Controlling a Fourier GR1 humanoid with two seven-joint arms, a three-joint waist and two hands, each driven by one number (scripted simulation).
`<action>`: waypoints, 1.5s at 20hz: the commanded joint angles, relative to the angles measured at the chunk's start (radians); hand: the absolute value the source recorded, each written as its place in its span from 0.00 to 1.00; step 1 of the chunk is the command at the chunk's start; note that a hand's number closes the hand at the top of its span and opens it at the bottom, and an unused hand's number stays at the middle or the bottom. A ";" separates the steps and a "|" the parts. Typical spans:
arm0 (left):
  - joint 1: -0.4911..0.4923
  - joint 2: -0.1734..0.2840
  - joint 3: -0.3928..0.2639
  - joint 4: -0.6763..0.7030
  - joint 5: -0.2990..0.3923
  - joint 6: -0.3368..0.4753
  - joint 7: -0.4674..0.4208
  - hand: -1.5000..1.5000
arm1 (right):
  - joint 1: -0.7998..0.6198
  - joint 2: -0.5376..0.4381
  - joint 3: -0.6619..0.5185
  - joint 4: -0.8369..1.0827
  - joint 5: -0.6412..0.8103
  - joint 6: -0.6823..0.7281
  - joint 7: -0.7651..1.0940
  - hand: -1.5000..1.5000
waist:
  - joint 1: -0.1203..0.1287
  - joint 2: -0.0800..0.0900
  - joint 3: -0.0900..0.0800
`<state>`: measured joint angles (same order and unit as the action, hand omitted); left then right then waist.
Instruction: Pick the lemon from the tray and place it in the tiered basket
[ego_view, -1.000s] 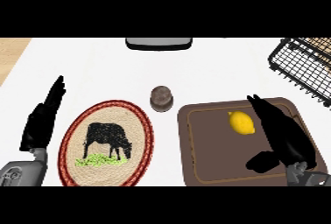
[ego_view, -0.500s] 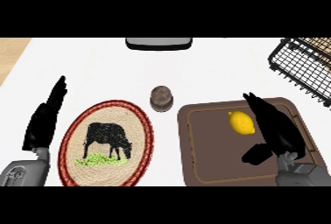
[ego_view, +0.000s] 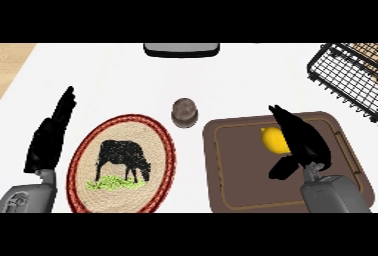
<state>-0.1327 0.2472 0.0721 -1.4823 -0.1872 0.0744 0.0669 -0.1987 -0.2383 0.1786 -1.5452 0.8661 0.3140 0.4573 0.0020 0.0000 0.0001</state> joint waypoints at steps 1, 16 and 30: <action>-0.029 -0.019 0.000 0.011 -0.013 0.000 0.015 0.50 | -0.035 0.072 0.027 0.100 0.041 -0.017 0.015 0.00 | 0.000 0.000 0.000; -0.053 -0.031 0.020 0.023 -0.022 -0.006 0.029 0.50 | 0.040 0.044 0.010 -0.096 -0.007 0.077 -0.077 1.00 | -0.009 -0.001 0.000; -0.077 -0.035 -0.025 0.009 -0.033 -0.039 0.012 0.50 | -0.543 0.174 -0.406 0.254 0.217 -0.447 0.526 1.00 | 0.093 0.035 -0.001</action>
<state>-0.1952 0.2213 0.0623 -1.4782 -0.2088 0.0320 0.0710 -0.5889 -0.0524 -0.1426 -1.3568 1.0032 0.0214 0.8630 0.0775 0.0314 -0.0011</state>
